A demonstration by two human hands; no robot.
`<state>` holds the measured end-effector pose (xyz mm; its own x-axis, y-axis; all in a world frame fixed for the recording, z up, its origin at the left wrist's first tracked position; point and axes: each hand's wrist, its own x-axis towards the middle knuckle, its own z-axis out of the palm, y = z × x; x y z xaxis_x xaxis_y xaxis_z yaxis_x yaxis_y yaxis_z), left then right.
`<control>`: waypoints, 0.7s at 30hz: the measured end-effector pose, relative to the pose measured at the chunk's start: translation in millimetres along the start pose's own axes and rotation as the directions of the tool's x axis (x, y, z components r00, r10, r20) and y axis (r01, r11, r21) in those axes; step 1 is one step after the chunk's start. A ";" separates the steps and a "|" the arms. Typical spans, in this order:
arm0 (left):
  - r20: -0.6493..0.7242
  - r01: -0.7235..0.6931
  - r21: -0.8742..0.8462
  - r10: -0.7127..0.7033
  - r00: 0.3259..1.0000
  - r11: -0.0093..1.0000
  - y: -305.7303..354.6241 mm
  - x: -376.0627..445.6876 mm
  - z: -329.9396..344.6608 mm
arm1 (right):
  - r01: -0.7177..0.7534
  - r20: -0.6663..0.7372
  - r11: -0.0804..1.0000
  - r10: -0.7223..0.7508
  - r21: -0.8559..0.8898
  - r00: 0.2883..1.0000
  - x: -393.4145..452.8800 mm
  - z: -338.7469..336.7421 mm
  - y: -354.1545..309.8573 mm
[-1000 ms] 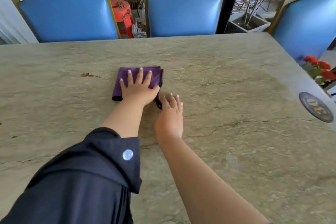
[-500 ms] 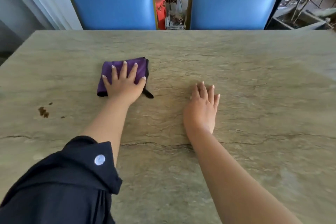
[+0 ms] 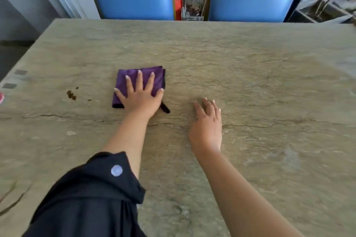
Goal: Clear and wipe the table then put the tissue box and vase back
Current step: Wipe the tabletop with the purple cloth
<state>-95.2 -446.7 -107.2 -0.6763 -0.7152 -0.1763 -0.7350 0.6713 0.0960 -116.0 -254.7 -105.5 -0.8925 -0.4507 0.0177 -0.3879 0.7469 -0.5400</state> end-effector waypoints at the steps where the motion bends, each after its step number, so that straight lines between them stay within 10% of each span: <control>1: 0.001 -0.048 0.002 0.048 0.999 0.999 10.6 -13.6 3.1 | 0.020 -0.023 1.000 -0.019 0.017 1.000 -2.7 0.3 4.0; 7: -0.074 -0.569 0.059 0.572 0.817 0.820 -7.2 -109.9 23.2 | 0.002 -0.151 0.981 0.028 0.194 0.988 -4.8 7.4 12.8; 15: 0.010 -0.077 -0.024 0.077 0.997 0.997 13.6 -29.6 10.3 | -0.025 -0.124 0.975 0.053 0.219 0.991 -3.1 7.0 9.7; 21: -0.008 -0.304 0.022 0.304 0.953 0.952 21.8 -114.2 24.3 | -0.055 -0.044 0.947 0.072 0.316 0.996 -7.0 -8.7 11.0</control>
<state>-32.7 -345.7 -108.8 -0.8682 -0.4787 -0.1309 -0.4934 0.8610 0.1237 -116.0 -239.1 -104.2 -0.9274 -0.3738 0.0155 -0.2459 0.5777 -0.7784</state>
